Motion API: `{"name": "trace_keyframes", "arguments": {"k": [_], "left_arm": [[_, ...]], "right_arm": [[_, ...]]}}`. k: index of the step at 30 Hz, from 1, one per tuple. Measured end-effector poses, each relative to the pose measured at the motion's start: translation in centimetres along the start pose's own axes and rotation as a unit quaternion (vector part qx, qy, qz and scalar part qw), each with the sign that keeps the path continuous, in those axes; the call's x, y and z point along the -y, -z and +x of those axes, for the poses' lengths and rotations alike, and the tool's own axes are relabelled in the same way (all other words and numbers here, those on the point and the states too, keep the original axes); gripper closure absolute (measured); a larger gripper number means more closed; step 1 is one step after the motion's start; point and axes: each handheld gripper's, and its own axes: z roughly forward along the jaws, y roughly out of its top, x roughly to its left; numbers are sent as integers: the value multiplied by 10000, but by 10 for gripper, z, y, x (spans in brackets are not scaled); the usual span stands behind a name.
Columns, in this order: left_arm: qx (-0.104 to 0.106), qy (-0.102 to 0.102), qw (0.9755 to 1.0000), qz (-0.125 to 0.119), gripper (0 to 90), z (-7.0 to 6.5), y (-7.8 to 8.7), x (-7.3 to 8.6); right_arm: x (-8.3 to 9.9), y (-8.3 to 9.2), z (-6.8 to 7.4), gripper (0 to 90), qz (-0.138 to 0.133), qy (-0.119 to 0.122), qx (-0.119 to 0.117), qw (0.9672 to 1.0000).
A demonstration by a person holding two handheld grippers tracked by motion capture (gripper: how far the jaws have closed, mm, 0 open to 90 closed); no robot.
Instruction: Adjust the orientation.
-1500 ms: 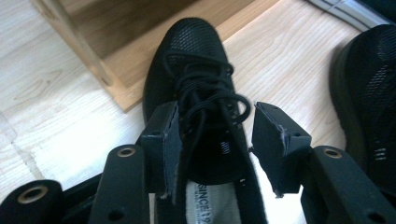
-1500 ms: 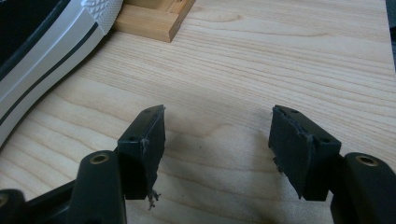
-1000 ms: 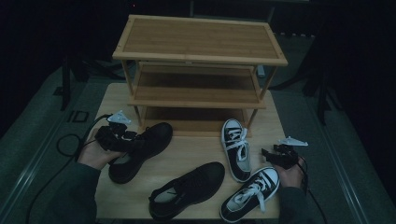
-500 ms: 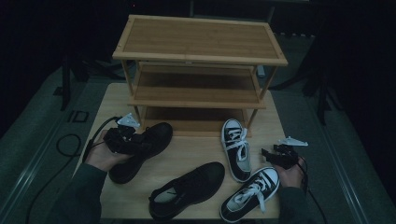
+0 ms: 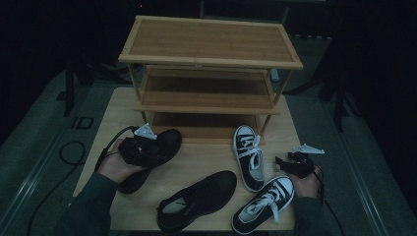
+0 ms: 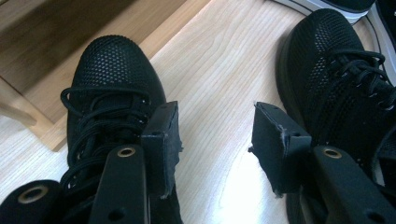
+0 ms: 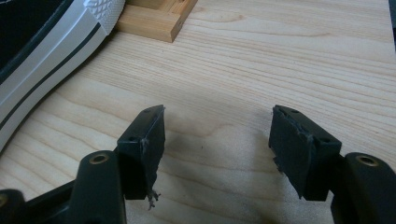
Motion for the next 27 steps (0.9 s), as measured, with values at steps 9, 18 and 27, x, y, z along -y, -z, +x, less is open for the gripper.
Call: {"name": "trace_keyframes", "arguments": {"k": [9,18,27], "left_arm": [[118,-164,9998,-20,517,-9,-5,-5],[312,-355,9989,15,518,-21,-10,-8],[453,-465,9979,53,526,-27,-14,-10]], "right_arm": [[0,0,0,357,-4,16,-47,10000],[0,0,0,359,-3,18,-40,10000],[0,0,0,360,-5,4,-46,10000]]}}
